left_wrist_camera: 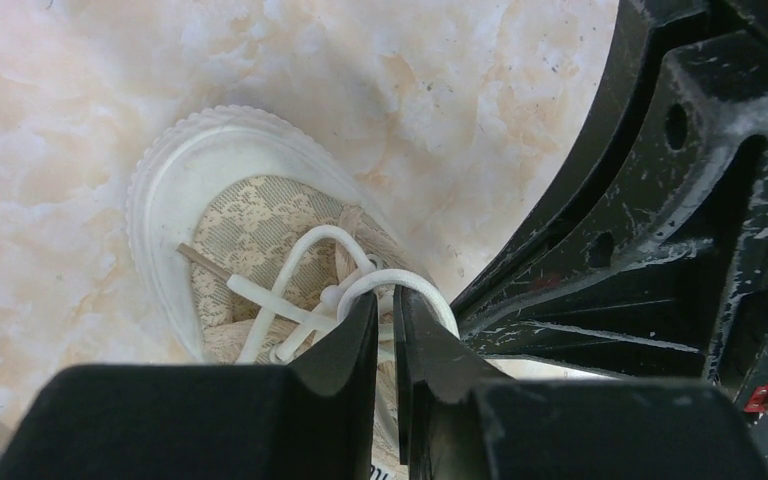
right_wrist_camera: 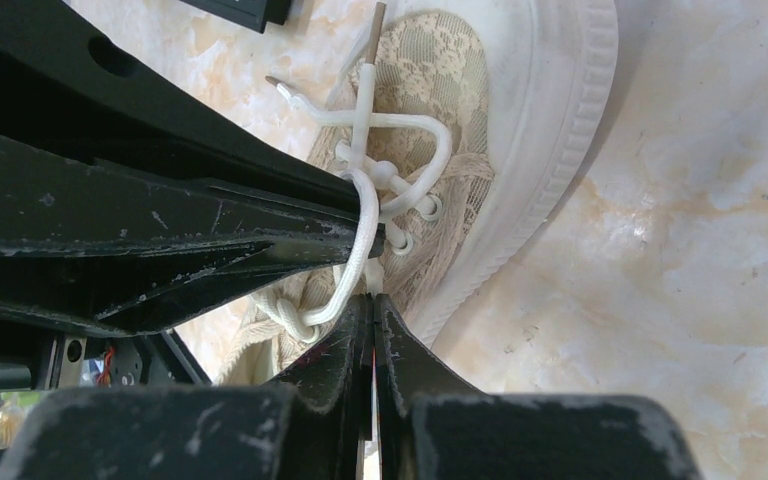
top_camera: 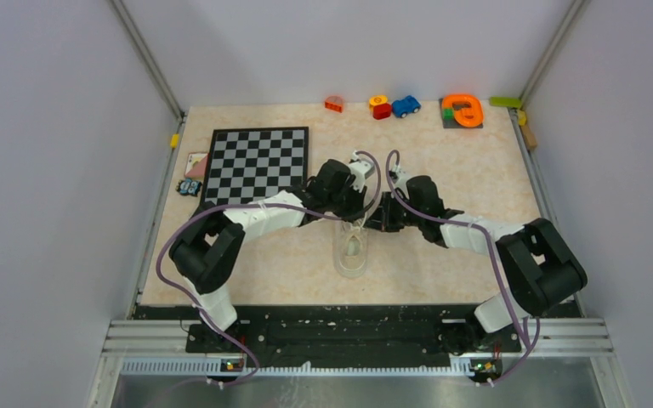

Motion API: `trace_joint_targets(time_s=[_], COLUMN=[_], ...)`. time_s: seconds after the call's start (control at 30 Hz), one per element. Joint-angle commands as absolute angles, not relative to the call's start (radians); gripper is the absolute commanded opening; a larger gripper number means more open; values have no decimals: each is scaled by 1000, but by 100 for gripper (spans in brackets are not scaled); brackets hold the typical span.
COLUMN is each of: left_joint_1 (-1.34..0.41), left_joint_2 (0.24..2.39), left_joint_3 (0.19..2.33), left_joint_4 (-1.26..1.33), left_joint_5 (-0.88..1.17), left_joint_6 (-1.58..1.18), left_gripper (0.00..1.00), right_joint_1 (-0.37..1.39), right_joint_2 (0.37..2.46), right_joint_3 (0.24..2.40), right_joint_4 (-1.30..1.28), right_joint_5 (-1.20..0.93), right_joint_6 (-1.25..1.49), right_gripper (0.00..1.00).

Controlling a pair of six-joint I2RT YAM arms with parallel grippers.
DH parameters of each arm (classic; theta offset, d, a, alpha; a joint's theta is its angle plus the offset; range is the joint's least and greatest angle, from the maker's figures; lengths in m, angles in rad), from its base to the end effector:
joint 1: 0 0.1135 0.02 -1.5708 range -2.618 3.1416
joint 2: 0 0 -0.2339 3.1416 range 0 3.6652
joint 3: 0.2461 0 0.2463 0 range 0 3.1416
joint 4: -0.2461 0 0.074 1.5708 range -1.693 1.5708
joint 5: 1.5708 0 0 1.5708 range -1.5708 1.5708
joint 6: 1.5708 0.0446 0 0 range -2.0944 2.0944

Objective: Tie the shoes
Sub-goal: Cross the shoelace with the shoelace.

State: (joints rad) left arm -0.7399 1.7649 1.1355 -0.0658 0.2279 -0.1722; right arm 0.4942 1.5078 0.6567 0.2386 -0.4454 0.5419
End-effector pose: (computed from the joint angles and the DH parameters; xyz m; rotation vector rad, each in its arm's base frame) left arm 0.2766 -0.2662 0.1757 0.7791 2.2209 -0.7260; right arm 0.2562 0.1598 0.1412 -0.2161 2.3106 1.0464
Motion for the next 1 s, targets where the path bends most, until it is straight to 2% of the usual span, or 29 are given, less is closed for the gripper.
trace_joint_targets(time_s=[0.0, 0.97], left_joint_1=[-753, -795], left_joint_2=[1767, 1811], left_joint_3=[1183, 1234], left_joint_4=[-68, -134], left_joint_5=[191, 74], left_joint_6=[-148, -100], left_gripper=[15, 19], right_joint_1=[492, 491], right_joint_2=[1515, 1526], right_joint_3=[686, 701], right_joint_4=[255, 251], right_joint_5=[-465, -469], right_joint_6=[534, 532], right_gripper=[0, 0])
